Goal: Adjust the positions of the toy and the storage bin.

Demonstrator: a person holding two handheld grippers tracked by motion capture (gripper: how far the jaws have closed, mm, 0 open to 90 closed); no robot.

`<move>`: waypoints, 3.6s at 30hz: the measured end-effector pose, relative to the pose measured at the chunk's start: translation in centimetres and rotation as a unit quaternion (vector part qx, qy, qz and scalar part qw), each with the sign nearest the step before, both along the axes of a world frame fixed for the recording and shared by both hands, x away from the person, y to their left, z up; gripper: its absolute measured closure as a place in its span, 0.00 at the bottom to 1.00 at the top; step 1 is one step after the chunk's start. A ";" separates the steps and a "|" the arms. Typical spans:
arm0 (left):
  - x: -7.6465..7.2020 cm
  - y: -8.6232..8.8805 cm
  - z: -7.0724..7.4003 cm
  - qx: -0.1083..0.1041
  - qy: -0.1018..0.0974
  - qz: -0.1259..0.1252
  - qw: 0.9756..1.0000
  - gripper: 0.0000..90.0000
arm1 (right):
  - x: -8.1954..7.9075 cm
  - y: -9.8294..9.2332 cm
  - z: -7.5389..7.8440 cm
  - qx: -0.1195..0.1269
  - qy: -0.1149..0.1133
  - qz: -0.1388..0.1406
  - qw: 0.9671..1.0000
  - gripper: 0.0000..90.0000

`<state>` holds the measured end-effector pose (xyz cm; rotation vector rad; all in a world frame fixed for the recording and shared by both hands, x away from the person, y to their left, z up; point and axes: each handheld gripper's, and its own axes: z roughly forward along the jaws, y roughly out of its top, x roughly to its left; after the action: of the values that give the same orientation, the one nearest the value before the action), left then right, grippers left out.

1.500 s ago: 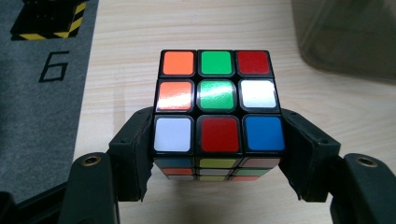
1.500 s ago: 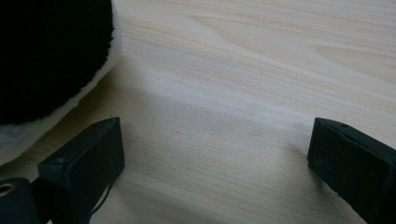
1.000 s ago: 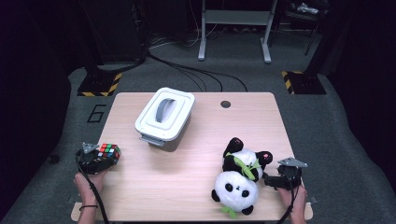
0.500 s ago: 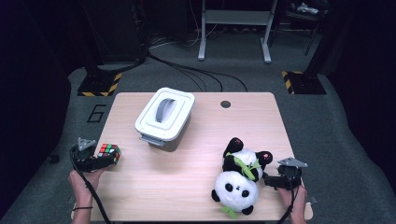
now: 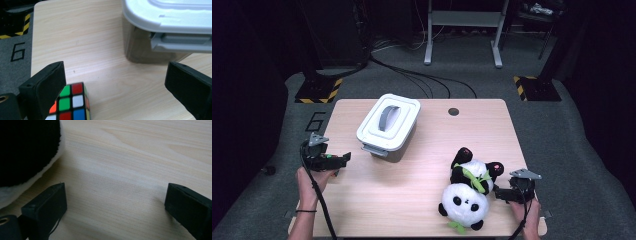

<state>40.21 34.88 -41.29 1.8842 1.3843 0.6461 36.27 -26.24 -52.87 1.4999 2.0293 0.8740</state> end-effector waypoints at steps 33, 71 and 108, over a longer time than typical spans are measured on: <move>8.5 -9.6 4.6 0.029 -0.001 -0.112 0.993 0.02 | 0.0 0.0 0.0 0.000 -0.001 0.002 1.000 0.04; 12.6 -12.4 3.7 0.058 -0.001 -0.114 0.992 0.71 | 0.0 0.0 0.0 0.001 -0.001 0.002 1.000 0.04; 13.5 -12.6 3.7 0.028 0.001 -0.162 0.986 0.75 | 0.0 0.0 0.0 0.002 -0.001 0.002 1.000 0.05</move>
<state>53.69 22.25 -37.59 2.0941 1.0345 0.5238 36.26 -26.27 -52.86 1.4966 2.0310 0.8804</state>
